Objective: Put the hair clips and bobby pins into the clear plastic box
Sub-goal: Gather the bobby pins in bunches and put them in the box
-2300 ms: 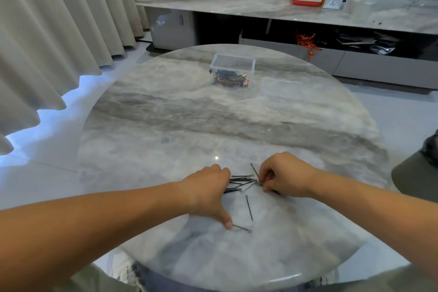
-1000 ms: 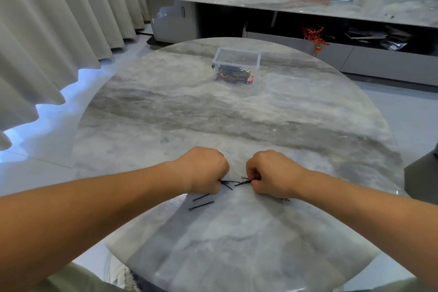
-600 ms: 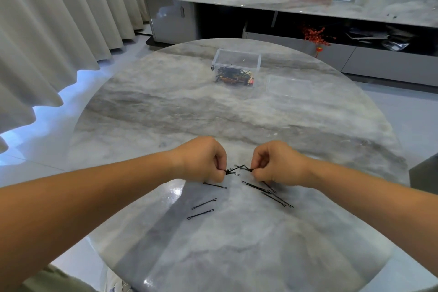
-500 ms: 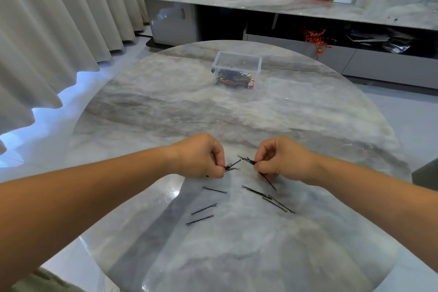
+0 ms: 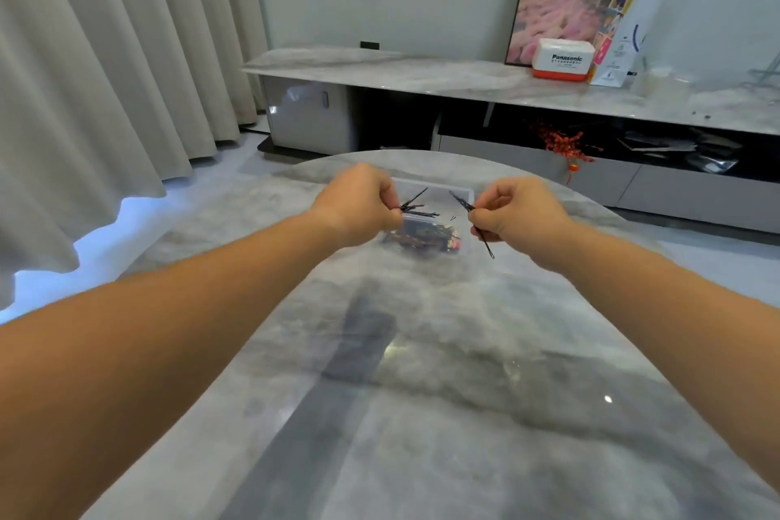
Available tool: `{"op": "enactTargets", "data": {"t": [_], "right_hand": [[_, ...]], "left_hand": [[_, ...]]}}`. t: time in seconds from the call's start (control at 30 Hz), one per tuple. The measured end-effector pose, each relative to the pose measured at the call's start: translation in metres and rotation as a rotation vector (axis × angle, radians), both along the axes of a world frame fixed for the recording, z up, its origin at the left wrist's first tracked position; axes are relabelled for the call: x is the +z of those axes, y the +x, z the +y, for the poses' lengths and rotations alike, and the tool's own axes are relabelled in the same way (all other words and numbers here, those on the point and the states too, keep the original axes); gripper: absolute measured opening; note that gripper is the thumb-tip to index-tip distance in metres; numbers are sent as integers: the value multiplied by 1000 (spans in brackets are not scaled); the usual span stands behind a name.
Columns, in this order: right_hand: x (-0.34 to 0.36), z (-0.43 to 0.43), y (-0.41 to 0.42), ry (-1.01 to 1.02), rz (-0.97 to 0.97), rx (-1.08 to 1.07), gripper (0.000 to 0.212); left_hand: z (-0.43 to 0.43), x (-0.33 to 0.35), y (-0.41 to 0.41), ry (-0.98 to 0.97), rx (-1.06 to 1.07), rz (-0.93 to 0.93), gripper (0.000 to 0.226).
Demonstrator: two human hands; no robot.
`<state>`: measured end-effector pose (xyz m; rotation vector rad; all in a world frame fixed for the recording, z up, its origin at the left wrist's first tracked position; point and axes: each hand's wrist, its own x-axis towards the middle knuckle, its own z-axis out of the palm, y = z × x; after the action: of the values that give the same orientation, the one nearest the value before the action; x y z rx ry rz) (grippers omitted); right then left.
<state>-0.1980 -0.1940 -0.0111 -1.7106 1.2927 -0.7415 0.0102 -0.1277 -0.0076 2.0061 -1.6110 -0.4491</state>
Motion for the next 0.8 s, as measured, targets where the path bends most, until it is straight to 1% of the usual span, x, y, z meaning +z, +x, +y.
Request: {"op": "enactTargets", "data": {"t": [0.07,0.1,0.2,0.3,0.37,0.43,0.5,0.57,0.63,0.73,0.8], "right_hand": [[4,-30,17,-117,115,3,16],[4,-43,25,-161,179,10,14],[3,-68,47,-220,317,58,7],[-7,-81,60,-222,359,127,2],[-12,-83,62,-241,393,153,7],[-13,-81,60,-298,412,140,7],[-13,-79,54,-329,372,108,7],[-11,-71,44,-336,327,89,10],[-12,-59,30,-338,307,99,13],[-13,-16,4,-322,330,185,18],[-17,17,-11,-261,394,293,13]], "left_hand": [[-32,6,3,-17,8,-194,15],[-46,7,4,-23,9,-252,15],[-78,2,4,-22,-9,-337,21],[-93,-11,5,21,-65,-404,12],[-97,-23,7,54,-105,-412,8],[-95,-27,8,32,-102,-400,7],[-90,-27,9,-31,-70,-352,7],[-80,-25,11,-83,-44,-306,13],[-64,-24,13,-96,-44,-294,15],[-23,-26,11,-66,-71,-286,10],[7,-30,6,-27,-110,-283,7]]}}
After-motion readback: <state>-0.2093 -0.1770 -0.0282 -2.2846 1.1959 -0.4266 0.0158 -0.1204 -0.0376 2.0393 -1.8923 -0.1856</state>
